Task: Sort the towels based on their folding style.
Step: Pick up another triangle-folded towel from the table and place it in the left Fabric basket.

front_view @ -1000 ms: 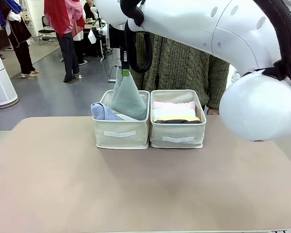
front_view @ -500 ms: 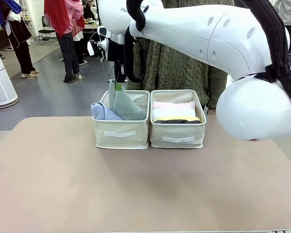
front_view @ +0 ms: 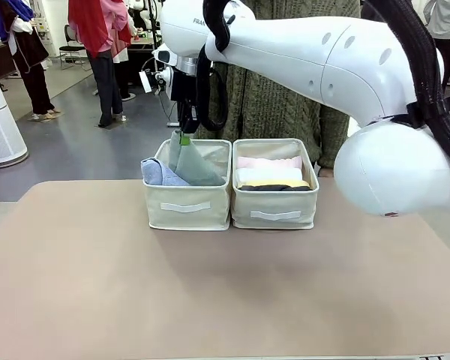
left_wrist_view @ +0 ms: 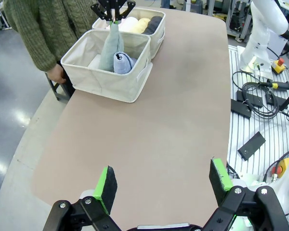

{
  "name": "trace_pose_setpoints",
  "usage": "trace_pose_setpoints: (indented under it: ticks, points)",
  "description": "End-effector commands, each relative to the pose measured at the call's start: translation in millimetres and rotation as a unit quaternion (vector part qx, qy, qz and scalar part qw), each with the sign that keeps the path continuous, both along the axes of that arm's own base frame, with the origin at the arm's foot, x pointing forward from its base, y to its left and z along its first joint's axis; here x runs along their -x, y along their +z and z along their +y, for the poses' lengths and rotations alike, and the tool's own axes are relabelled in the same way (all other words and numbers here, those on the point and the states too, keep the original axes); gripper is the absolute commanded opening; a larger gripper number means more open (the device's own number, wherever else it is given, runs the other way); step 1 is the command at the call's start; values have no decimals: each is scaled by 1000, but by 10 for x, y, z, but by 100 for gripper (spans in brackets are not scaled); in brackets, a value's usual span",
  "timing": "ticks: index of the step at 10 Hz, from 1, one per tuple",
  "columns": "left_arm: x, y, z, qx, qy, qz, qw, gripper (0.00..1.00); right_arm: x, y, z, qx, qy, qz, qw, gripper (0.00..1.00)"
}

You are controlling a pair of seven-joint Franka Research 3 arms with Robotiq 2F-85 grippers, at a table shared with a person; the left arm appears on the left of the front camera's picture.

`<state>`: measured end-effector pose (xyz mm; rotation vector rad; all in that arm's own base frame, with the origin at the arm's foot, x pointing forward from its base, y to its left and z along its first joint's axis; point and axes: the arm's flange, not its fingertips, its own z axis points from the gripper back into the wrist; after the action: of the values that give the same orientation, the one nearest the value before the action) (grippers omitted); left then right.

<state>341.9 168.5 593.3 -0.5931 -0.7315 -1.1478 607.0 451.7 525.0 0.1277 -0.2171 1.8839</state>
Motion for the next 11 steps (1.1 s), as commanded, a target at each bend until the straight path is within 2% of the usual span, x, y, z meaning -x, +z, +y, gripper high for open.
trace_pose_setpoints:
  ticks: [1, 4, 7, 8, 9, 10, 11]
  points:
    - [6, -32, -4, 3, -1, -15, 1000, 100, -33, -46, -36, 22, 1, -11, 1000, 9]
    - [6, -32, -4, 3, -1, -15, 1000, 100, -65, -225, -15, 49, 1, -29, 998, 9]
    - [6, -32, -4, 3, -1, -15, 1000, 100, -56, -284, 3, 36, 17, -23, 999, 9]
    - [6, -32, -4, 3, -1, -15, 1000, 100, -48, -274, 3, 25, 20, -24, 999, 66]
    - [6, -32, -4, 3, -1, -15, 1000, 100, -47, -262, 3, 22, 23, -26, 999, 69]
    - [6, -32, -4, 3, -1, -15, 1000, 100, -51, -261, 4, 19, 23, -27, 999, 100]
    - [6, -32, -4, 3, -1, -15, 1000, 100, -58, -256, 7, 16, 22, -27, 999, 100]
